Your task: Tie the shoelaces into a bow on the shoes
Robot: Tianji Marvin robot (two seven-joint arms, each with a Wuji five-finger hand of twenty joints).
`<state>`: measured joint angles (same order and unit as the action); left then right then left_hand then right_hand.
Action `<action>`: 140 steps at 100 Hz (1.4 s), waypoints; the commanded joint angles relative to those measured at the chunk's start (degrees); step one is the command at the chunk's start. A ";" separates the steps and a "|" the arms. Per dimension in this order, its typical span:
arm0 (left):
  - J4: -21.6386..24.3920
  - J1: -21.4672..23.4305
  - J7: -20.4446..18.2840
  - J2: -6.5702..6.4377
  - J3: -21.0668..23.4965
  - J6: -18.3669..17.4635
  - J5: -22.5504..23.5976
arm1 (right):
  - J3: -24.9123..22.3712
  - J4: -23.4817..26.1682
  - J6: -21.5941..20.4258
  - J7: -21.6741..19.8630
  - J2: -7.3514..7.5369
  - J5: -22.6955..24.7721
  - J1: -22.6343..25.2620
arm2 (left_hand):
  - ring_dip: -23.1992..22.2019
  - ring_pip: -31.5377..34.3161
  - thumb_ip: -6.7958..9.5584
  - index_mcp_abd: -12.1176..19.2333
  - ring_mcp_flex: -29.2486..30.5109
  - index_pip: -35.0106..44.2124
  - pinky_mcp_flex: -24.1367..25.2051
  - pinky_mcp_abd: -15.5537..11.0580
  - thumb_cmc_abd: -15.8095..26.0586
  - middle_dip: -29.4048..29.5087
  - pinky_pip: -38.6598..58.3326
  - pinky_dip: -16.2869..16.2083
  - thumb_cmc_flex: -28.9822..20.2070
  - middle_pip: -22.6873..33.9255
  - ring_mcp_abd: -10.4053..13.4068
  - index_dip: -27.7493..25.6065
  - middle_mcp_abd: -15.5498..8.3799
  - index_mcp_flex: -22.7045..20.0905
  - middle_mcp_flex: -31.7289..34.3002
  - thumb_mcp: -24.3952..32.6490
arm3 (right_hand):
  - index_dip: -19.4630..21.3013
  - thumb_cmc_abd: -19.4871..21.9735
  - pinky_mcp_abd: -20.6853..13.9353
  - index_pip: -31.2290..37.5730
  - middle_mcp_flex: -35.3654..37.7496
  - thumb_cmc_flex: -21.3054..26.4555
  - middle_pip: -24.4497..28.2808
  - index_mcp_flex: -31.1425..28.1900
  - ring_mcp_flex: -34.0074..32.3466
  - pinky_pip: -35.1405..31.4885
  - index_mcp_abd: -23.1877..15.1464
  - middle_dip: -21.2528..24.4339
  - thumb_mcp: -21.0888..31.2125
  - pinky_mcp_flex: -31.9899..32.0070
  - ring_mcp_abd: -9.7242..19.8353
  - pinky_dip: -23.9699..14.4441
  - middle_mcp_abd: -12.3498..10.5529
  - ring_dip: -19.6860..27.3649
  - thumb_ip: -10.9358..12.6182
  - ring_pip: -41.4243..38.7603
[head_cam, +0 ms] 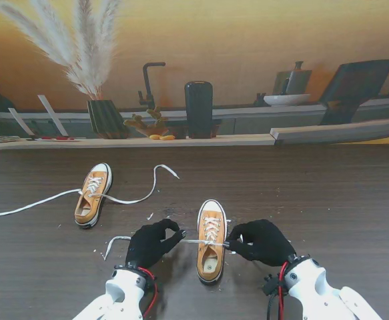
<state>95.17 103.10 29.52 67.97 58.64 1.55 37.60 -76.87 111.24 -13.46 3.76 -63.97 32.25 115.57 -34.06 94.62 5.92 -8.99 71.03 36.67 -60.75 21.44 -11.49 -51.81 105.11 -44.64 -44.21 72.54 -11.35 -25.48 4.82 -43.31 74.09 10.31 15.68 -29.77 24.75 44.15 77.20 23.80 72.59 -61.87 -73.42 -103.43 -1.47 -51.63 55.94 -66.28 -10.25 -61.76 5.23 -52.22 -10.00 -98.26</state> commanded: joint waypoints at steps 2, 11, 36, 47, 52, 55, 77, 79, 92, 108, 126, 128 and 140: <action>0.13 0.14 0.23 0.29 0.16 -0.82 0.49 | 0.12 0.92 1.89 -0.37 0.84 4.42 0.02 | -1.73 4.07 -0.81 0.73 1.75 -0.56 -2.04 -10.14 -1.10 1.07 14.87 -0.16 0.55 2.25 2.16 0.95 -0.68 0.94 3.78 1.11 | -1.73 -1.14 -4.29 1.32 4.20 -2.33 1.99 -2.87 -1.38 -16.55 -0.66 -1.72 -0.58 -2.57 3.43 -0.03 -0.64 -0.36 1.32 -4.96; 0.12 0.23 1.01 0.36 0.27 -1.15 0.81 | 0.27 1.14 3.16 -2.50 1.51 7.97 -0.52 | -1.69 3.96 -0.78 0.87 1.76 -0.47 -2.05 -10.22 -1.34 1.10 14.87 0.13 0.41 2.15 2.25 1.17 -0.93 0.93 3.76 1.33 | -1.86 -1.40 -5.30 2.23 3.69 -2.91 1.89 -5.43 -1.49 -16.55 0.36 -2.77 0.28 -2.66 4.48 0.83 -0.76 0.25 2.62 -4.40; 0.49 0.64 1.11 0.31 0.65 -1.39 1.04 | 1.86 0.07 3.55 -4.78 3.51 26.54 -3.26 | -1.61 3.76 -0.85 0.97 1.77 -0.08 -2.05 -10.36 -1.81 1.09 14.87 0.68 0.13 2.03 2.50 1.71 -1.41 1.00 3.70 1.82 | 8.08 -0.14 -6.25 1.17 -2.97 -4.43 -0.62 -10.96 -1.49 -16.55 2.05 -4.72 1.10 -2.10 3.91 8.72 1.42 4.63 5.08 -1.06; 0.34 0.68 1.70 0.38 0.67 -1.48 1.22 | 4.87 -1.47 7.40 -1.76 4.23 37.56 -5.20 | -1.66 3.84 -1.43 1.86 1.77 0.47 -2.08 -10.48 -4.49 1.05 14.87 0.63 -3.05 2.16 2.74 2.52 -1.78 1.33 3.88 2.98 | 7.28 1.47 -7.00 -1.31 -4.13 -4.87 -0.60 -8.54 -1.54 -16.55 1.22 -4.91 0.43 -1.99 4.66 10.72 0.94 5.41 4.93 -0.29; 0.28 0.73 2.13 0.40 0.72 -1.48 1.52 | 6.55 -2.50 10.01 0.13 4.60 42.56 -6.24 | -1.73 3.96 -2.88 2.93 1.77 1.87 -2.11 -10.71 -7.22 1.04 14.87 0.47 -8.82 2.41 3.04 3.87 -2.24 2.32 3.92 3.79 | 6.15 3.40 -8.31 -4.52 -4.57 -5.80 -0.15 -5.68 -1.61 -16.55 0.75 -5.18 -1.10 -2.13 5.87 11.47 -0.08 5.71 4.89 -0.39; 0.20 0.73 2.39 0.35 0.77 -1.50 1.98 | 7.62 -3.28 11.58 1.15 4.80 44.88 -6.97 | -1.75 3.97 -3.05 3.82 1.78 2.47 -2.14 -10.96 -8.60 1.12 14.87 0.44 -12.88 2.42 3.08 5.03 -1.64 3.20 3.97 4.09 | 5.41 5.01 -9.14 -6.49 -4.48 -6.58 0.25 -4.12 -1.62 -16.55 0.25 -5.29 -2.63 -2.27 6.60 11.18 -0.67 5.72 4.63 -0.81; 0.14 0.98 1.55 -0.42 1.66 -4.05 4.13 | 13.86 -8.66 20.26 6.29 5.12 49.20 -11.20 | -1.30 4.40 -3.82 6.08 1.78 -9.25 -2.35 -12.86 -11.18 1.54 14.87 -0.39 -12.08 2.01 3.63 8.65 2.60 5.48 4.15 12.94 | -2.14 10.72 -10.79 -21.68 -5.89 -5.42 1.13 18.07 -1.71 -16.55 -0.49 -5.47 -6.82 -2.48 8.17 10.71 -2.53 6.10 4.51 -0.86; 0.11 0.96 0.98 -0.43 1.82 -5.26 3.65 | 14.16 -9.00 20.61 6.71 5.07 48.86 -11.40 | -1.29 4.41 -3.71 5.71 1.78 -10.00 -2.35 -12.91 -11.00 1.58 14.87 -0.38 -11.46 2.04 3.65 8.94 2.46 5.64 4.15 13.48 | -2.73 10.50 -10.71 -21.15 -6.66 -5.90 1.02 20.39 -1.70 -16.54 -0.79 -5.43 -6.85 -2.37 8.03 11.86 -2.46 6.49 4.66 -0.42; 0.75 0.76 -6.01 -0.47 2.32 -10.60 -4.53 | 15.43 -11.41 20.58 12.68 4.67 46.12 -12.32 | -1.26 4.33 -3.37 1.53 1.78 -17.76 -2.22 -11.69 -10.28 1.92 14.87 -0.08 -7.69 1.76 3.53 12.13 2.17 6.15 4.14 16.22 | -5.21 9.64 -8.91 -17.31 -11.26 -6.58 0.79 31.25 -1.67 -14.76 -3.44 -5.17 -6.02 -1.66 6.39 16.39 -1.88 9.34 4.86 2.85; -0.28 -1.12 -7.48 -0.49 0.82 -12.40 -6.09 | 15.77 -13.67 16.56 21.73 4.28 43.83 -12.83 | -1.23 4.05 -3.78 0.31 1.78 -22.72 -2.22 -12.18 -11.44 2.03 14.87 0.65 -5.49 1.02 3.48 14.66 1.26 5.16 3.78 16.80 | -4.67 9.32 -7.06 -14.32 -12.02 -4.30 0.92 32.55 -1.59 -13.26 -6.25 -4.64 -3.58 -1.40 5.00 16.93 -1.61 10.46 4.62 3.91; -0.84 -3.20 -9.52 -0.14 -0.91 -12.31 -10.05 | 15.60 -14.17 13.02 27.96 4.25 43.88 -12.60 | -1.10 3.20 -4.29 -3.11 1.77 -26.89 -2.23 -12.61 -12.31 1.89 14.87 1.22 -3.80 0.62 3.82 16.84 0.23 5.73 2.59 18.42 | -4.15 9.94 -5.54 -12.57 -11.37 -1.01 0.87 31.00 -1.55 -12.68 -9.63 -4.24 -1.68 -1.28 4.43 16.87 -1.59 10.60 4.14 3.88; -0.95 -3.49 -9.86 -0.10 -1.12 -12.32 -10.61 | 15.60 -14.20 12.70 28.56 4.26 43.94 -12.59 | -1.07 3.11 -4.33 -3.21 1.77 -27.16 -2.22 -12.61 -12.40 1.89 14.87 1.25 -3.79 0.58 3.82 16.97 0.22 5.88 2.43 18.50 | -4.09 9.98 -5.50 -12.36 -11.24 -0.54 0.84 30.75 -1.53 -12.65 -10.01 -4.19 -1.62 -1.28 4.14 16.83 -1.56 10.61 4.04 3.91; -1.89 -5.34 -11.97 0.00 -2.47 -12.71 -13.50 | 15.60 -14.16 11.61 31.31 4.33 44.51 -12.48 | -1.05 2.69 -4.76 -2.94 1.80 -28.56 -2.16 -12.58 -12.75 1.84 14.87 1.89 -3.50 0.53 3.80 17.80 0.16 5.30 2.17 19.04 | -3.96 9.75 -5.45 -11.97 -10.88 0.38 0.80 30.52 -1.53 -12.60 -11.30 -4.07 -1.21 -1.29 4.06 16.72 -1.73 10.60 3.92 3.90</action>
<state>93.33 98.82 18.88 67.50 56.77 -10.82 24.40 -61.21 96.61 -1.55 35.80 -59.77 76.27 102.89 -34.06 94.88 2.45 -9.79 71.03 9.26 -60.90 19.98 -22.89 -50.58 105.26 -43.27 -48.84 72.36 -10.29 -9.09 4.04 -39.08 74.69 28.12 11.64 -20.33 18.69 32.08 66.12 21.56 71.91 -31.29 -73.42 -103.44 -11.23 -56.34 52.46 -66.81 -4.89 -45.12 2.71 -42.49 -6.52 -94.09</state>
